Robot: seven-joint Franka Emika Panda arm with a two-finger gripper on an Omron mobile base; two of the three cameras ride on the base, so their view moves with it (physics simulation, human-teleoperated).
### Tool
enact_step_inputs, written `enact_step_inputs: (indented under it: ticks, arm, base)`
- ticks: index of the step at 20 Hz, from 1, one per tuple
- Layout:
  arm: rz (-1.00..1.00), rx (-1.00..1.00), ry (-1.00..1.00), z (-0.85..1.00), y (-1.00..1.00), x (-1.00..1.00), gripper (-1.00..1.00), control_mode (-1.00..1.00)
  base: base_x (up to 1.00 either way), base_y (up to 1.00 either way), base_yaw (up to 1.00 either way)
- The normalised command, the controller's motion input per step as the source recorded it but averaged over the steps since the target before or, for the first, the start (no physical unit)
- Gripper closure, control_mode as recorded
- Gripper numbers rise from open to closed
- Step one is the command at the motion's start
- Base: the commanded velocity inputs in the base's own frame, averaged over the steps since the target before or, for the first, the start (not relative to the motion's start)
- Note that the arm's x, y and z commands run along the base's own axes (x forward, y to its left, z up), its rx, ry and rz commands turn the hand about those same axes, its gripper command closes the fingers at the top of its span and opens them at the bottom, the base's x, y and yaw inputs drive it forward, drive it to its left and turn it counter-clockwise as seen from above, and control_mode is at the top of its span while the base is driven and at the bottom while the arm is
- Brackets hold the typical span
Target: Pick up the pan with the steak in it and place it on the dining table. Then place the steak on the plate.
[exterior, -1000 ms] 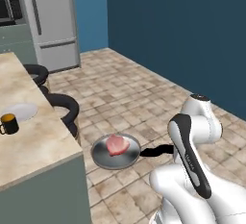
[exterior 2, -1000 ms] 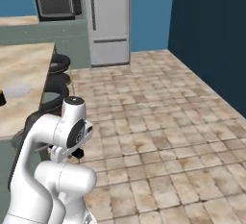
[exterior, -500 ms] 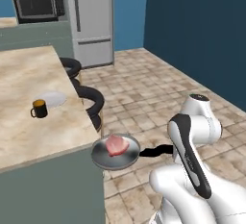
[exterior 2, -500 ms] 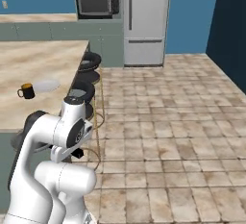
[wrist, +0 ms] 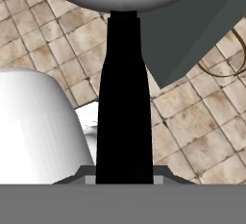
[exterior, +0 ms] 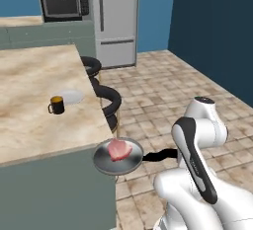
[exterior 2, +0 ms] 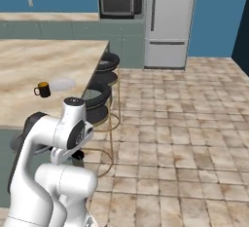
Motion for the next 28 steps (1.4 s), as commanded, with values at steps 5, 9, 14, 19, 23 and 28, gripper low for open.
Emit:
enact_step_inputs:
  ticks: [5, 9, 14, 19, 23, 28]
  arm:
    - [0.00, 0.00, 0.00, 0.00, 0.00, 0.00, 1.00, 1.00]
    - [0.00, 0.00, 0.00, 0.00, 0.00, 0.00, 1.00, 1.00]
    - [0.00, 0.00, 0.00, 0.00, 0.00, 0.00, 1.00, 1.00]
    - [0.00, 0.00, 0.00, 0.00, 0.00, 0.00, 1.00, 1.00]
    - [0.00, 0.00, 0.00, 0.00, 0.00, 0.00, 1.00, 1.00]
    - [0.00, 0.00, 0.00, 0.00, 0.00, 0.00, 1.00, 1.00]
  base:
    - [0.06, -0.53, 0.02]
    - [0.13, -0.92, 0.04]
    - [0.16, -0.92, 0.05]
    - [0.20, -0.86, 0.05]
    - [0.68, -0.44, 0.00]
    - [1.00, -0.34, 0.00]
